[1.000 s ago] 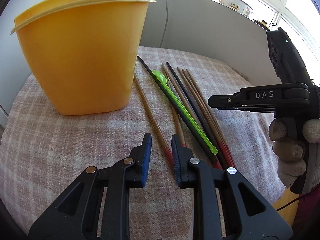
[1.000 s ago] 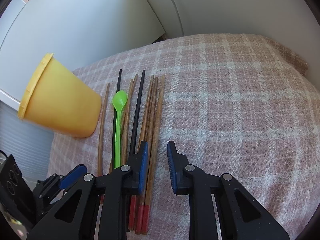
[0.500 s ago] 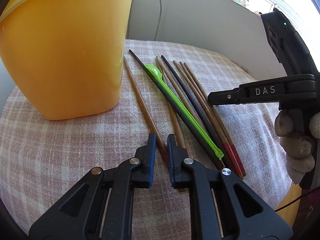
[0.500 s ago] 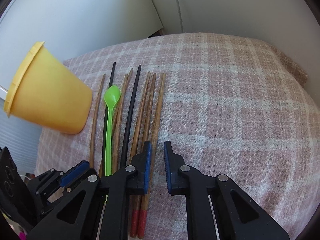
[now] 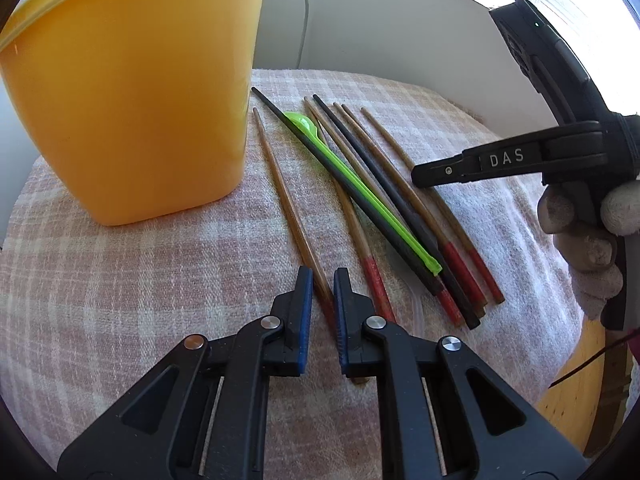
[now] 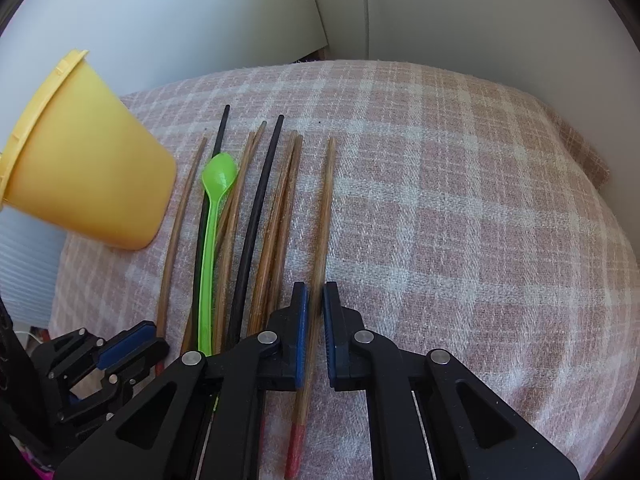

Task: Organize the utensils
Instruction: 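Lower the right tool over the wooden chopsticks and close on one, then lift the red-tipped wooden chopstick with the right tool over the yellow container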

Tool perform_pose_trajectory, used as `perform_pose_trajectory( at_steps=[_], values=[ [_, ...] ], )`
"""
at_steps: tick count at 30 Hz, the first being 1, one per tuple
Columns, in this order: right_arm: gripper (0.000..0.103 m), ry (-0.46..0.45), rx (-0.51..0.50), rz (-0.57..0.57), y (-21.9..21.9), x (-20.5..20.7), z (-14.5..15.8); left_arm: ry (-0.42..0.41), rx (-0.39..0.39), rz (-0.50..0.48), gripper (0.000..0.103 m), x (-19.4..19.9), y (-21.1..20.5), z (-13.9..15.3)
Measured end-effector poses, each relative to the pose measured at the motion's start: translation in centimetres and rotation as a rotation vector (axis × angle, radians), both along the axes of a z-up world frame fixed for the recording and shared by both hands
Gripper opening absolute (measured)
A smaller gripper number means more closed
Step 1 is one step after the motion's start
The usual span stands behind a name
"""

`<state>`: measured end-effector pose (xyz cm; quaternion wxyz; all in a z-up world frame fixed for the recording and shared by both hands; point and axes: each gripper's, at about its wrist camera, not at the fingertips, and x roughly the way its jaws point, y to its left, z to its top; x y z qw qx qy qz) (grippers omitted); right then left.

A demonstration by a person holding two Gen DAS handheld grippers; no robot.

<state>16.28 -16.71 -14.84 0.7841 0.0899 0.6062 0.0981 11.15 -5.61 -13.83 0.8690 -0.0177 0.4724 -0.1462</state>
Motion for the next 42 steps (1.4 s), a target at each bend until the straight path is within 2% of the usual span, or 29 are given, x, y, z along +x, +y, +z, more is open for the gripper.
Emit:
perform_pose_trajectory(
  at_steps=[2,5,6,8,10,12,14,16,21,27,32,37,42],
  values=[
    [0.006,0.002,-0.004,0.008,-0.3,0.0,-0.3,0.016,0.019,-0.024,0.009,-0.1,-0.1,0.2],
    [0.006,0.016,0.006,0.01,-0.5,0.0,-0.3,0.022,0.031,0.012,0.011,0.8,0.1,0.7],
    [0.006,0.018,0.007,0.006,-0.7,0.0,-0.3,0.017,0.041,0.019,0.014,1.3,0.0,0.8],
    [0.006,0.029,0.011,-0.001,-0.4,0.4,-0.7,0.002,0.08,0.036,0.03,2.3,-0.8,0.7],
    [0.006,0.029,0.005,-0.002,-0.5,0.8,-0.9,0.01,0.122,0.04,0.03,3.4,-1.3,0.0],
    [0.006,0.031,-0.001,0.007,-0.4,1.3,-1.2,0.008,0.136,0.027,0.025,4.0,-1.8,-0.6],
    [0.006,0.03,-0.004,0.016,-0.7,1.0,-1.1,-0.014,0.143,0.005,0.011,3.9,-2.0,-0.5],
    [0.006,0.026,-0.01,0.026,-0.2,1.5,-1.0,-0.011,0.129,0.0,0.008,3.7,-2.0,-0.6],
    [0.006,0.011,0.025,0.004,0.1,1.2,-1.1,0.008,0.058,-0.004,0.004,3.1,-1.7,-0.4],
    [0.005,-0.044,0.064,-0.03,-1.7,-0.9,1.0,-0.018,-0.032,0.024,0.004,1.9,-0.3,1.0],
    [0.005,-0.112,0.108,-0.062,-3.0,-2.4,3.4,-0.058,-0.176,0.022,0.004,-0.1,0.8,3.5],
    [0.006,-0.205,0.135,-0.08,-3.2,-3.8,6.8,-0.146,-0.286,0.018,0.004,-1.2,1.7,6.9],
    [0.006,-0.316,0.163,-0.076,-2.3,-4.5,10.7,-0.264,-0.346,0.03,0.004,-1.7,3.4,10.6]
  ],
)
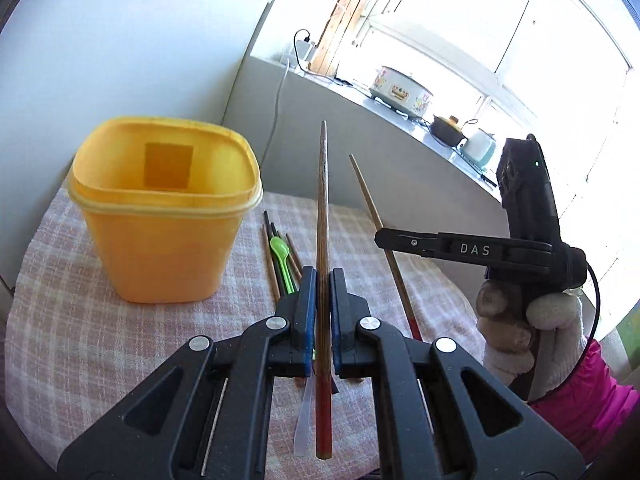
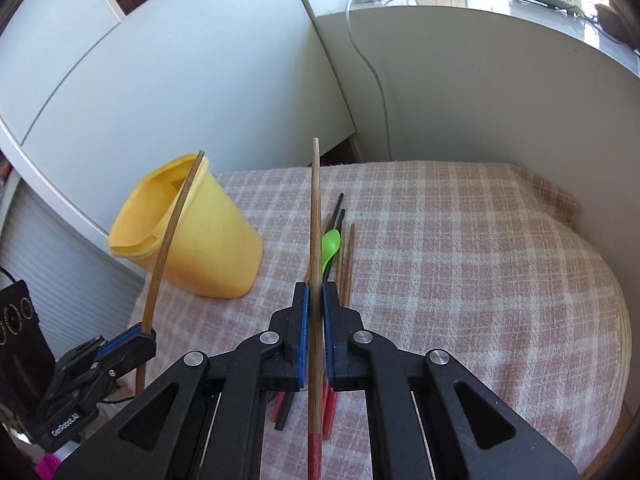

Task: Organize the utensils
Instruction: 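Lift the red-tipped wooden chopstick with the right tool over the yellow container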

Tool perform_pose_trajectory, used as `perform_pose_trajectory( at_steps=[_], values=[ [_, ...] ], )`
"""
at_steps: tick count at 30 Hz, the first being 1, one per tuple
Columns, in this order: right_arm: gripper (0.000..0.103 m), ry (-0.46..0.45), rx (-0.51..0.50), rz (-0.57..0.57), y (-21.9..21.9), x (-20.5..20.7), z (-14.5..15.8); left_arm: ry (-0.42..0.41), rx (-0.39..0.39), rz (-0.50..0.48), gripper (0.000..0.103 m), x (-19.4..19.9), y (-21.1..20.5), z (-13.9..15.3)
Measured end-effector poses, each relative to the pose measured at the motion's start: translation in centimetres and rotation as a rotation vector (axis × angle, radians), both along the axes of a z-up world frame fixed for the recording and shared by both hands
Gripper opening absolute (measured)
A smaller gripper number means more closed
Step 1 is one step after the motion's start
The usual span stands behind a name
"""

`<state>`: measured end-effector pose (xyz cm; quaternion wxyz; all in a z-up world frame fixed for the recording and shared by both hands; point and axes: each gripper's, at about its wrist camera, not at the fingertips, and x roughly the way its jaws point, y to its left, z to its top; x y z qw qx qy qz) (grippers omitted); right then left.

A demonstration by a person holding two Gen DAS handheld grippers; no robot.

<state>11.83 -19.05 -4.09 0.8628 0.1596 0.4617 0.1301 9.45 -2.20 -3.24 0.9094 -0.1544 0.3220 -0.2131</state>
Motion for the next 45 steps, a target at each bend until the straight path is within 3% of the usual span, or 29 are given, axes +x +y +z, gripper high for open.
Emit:
perform_pose_trajectory(
  at_steps=[6,17,28,45],
  values=[
    [0.006,-0.12,0.004,0.022,1.9,-0.6,3.8,-0.097,-0.025,0.068,0.004,0.6,2.9,3.0],
    [0.005,-0.196,0.038,0.044,5.9,2.5,5.3,-0.187,-0.056,0.168,0.004,4.5,8.6,6.3],
    [0.005,-0.215,0.056,0.04,8.0,6.3,5.6,-0.181,-0.068,0.23,0.004,8.5,11.3,4.6],
    [0.005,-0.264,0.048,0.016,10.9,10.4,6.3,-0.172,-0.059,0.235,0.004,9.7,12.3,2.4]
  ],
)
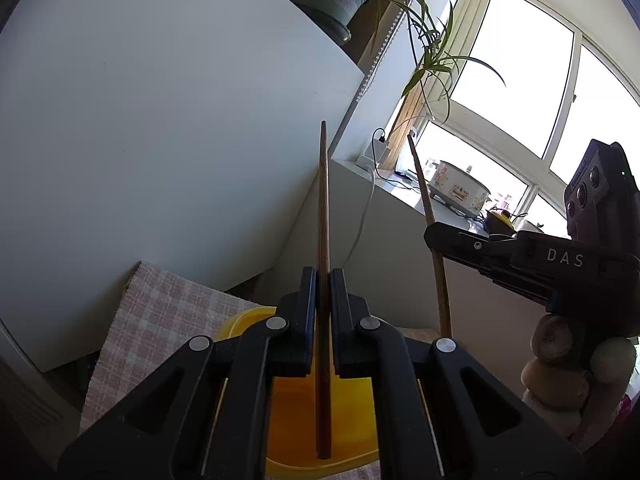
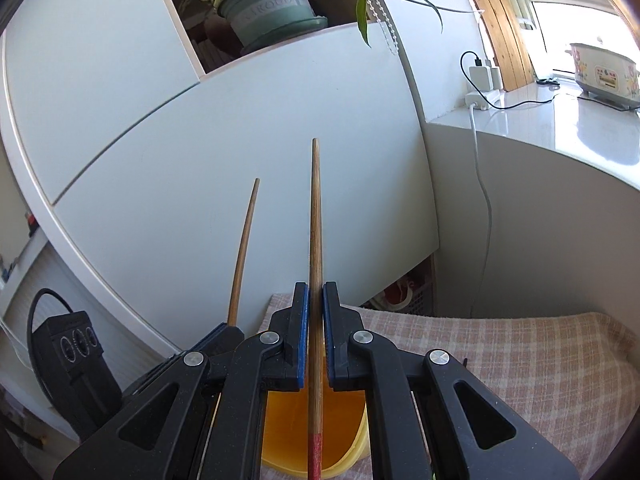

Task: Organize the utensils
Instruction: 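Lift the red-tipped wooden chopstick with the right tool over the yellow container, then open the right tool to drop the chopstick into the container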

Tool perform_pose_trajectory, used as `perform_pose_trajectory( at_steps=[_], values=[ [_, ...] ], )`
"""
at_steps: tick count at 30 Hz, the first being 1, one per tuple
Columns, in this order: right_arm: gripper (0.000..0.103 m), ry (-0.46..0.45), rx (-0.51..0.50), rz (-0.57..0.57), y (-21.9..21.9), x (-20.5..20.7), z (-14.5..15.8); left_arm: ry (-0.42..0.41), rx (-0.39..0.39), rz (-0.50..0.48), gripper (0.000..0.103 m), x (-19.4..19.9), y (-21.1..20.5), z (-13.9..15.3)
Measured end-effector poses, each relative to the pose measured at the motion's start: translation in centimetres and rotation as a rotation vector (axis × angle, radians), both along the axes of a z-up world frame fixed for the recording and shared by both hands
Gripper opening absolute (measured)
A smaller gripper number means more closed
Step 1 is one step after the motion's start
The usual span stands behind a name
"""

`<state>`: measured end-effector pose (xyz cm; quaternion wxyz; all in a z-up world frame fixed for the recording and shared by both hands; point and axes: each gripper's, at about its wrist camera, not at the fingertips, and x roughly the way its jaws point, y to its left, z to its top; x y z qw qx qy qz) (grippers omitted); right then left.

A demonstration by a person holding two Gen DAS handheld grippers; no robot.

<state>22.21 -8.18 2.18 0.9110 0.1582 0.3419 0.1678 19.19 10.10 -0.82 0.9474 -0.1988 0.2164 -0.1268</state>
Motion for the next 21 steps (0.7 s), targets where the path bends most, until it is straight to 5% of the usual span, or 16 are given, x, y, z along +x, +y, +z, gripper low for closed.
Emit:
perform_pose_trajectory(
  at_steps=[21],
  values=[
    [0.005,0.007,-0.058,0.004,1.0,0.0,-2.5,-0.049,0.025,0.019,0.004,-1.1,-0.1,-1.1]
  ],
)
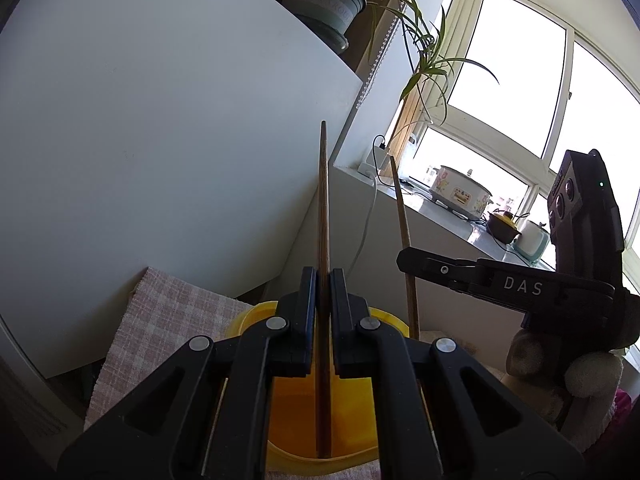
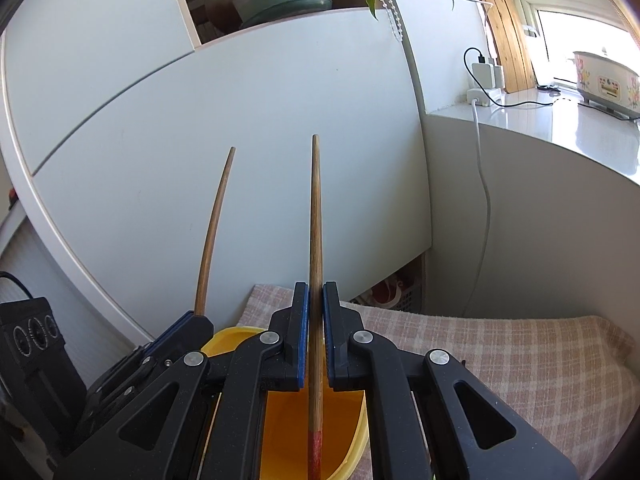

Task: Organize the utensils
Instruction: 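Open the right tool to drop the chopstick into the container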

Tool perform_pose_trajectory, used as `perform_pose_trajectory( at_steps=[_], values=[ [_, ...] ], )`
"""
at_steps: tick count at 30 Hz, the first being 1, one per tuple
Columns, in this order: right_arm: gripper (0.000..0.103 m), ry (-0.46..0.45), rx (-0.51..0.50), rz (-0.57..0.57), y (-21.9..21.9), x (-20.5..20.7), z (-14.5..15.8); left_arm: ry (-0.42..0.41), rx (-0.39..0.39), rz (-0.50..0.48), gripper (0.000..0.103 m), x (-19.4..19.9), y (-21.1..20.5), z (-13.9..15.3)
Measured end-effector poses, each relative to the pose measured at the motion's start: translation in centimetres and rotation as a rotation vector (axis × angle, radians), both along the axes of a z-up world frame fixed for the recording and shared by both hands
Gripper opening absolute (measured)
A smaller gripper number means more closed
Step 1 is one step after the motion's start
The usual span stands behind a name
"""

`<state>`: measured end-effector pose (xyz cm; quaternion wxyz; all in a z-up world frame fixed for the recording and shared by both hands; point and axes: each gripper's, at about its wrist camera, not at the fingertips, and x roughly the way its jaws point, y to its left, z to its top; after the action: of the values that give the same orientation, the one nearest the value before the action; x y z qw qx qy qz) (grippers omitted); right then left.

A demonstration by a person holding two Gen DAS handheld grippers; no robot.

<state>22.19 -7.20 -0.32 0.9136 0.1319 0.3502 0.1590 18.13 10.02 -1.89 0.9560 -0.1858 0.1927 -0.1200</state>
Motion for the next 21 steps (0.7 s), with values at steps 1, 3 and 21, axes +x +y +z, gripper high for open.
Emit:
perform_pose_trajectory(
  at_steps=[1,3,21],
  values=[
    [0.005,0.001,0.002,0.002,-0.1,-0.2,0.0,0.0,0.0,0.0,0.004,-0.1,0.0,0.0],
    [0.005,0.003,0.003,0.004,-0.2,-0.5,0.0,-0.001,0.001,0.0,0.004,-0.5,0.0,0.0],
    [0.028,0.013,0.003,0.016,-2.3,-4.0,0.3,0.013,0.023,-0.017,0.005,-4.1,-0.8,0.9]
  ],
)
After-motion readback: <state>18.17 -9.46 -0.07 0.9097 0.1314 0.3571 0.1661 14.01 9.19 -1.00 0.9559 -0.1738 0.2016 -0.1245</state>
